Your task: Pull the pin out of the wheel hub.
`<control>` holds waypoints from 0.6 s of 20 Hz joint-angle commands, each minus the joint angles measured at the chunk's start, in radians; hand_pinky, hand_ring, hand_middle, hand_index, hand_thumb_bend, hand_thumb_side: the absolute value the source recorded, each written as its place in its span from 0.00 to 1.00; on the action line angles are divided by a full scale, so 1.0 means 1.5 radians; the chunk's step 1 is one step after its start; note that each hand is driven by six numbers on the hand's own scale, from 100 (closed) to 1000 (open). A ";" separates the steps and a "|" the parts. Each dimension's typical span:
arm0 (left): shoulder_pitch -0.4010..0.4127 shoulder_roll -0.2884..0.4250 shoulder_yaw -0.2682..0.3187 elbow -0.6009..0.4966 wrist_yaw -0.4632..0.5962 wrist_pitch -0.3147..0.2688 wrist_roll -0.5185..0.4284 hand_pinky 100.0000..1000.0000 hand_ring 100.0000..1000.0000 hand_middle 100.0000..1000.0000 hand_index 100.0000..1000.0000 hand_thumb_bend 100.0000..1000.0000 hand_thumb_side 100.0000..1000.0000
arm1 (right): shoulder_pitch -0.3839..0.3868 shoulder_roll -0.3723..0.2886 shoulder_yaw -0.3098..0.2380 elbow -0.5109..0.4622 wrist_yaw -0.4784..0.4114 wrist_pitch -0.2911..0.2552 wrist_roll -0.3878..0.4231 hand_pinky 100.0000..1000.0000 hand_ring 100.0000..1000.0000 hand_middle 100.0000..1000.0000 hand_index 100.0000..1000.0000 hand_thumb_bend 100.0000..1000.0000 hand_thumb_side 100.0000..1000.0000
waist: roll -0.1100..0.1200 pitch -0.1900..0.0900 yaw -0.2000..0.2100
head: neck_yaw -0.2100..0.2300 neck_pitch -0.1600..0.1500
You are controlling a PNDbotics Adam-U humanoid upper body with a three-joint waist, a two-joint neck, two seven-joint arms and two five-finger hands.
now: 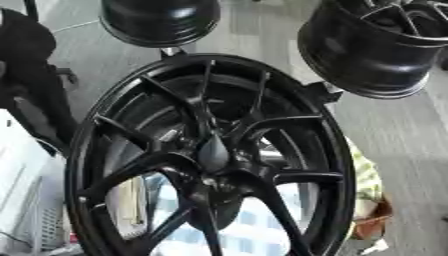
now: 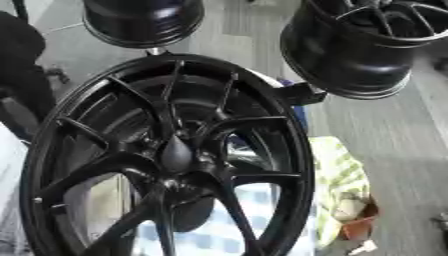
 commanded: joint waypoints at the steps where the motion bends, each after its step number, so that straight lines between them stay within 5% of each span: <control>1: -0.003 0.005 0.005 -0.011 -0.005 -0.002 0.001 0.84 0.71 0.64 0.82 0.00 0.70 | -0.024 -0.015 -0.016 0.049 0.053 0.013 -0.021 0.81 0.85 0.87 0.90 0.32 0.25 | 0.002 -0.011 0.000 | 0.002 -0.007; 12: -0.002 0.006 0.005 -0.011 -0.003 -0.003 0.001 0.84 0.71 0.64 0.82 0.00 0.70 | -0.039 -0.009 -0.046 0.054 0.101 0.012 -0.017 0.80 0.84 0.85 0.90 0.33 0.25 | 0.003 -0.014 -0.004 | 0.004 -0.004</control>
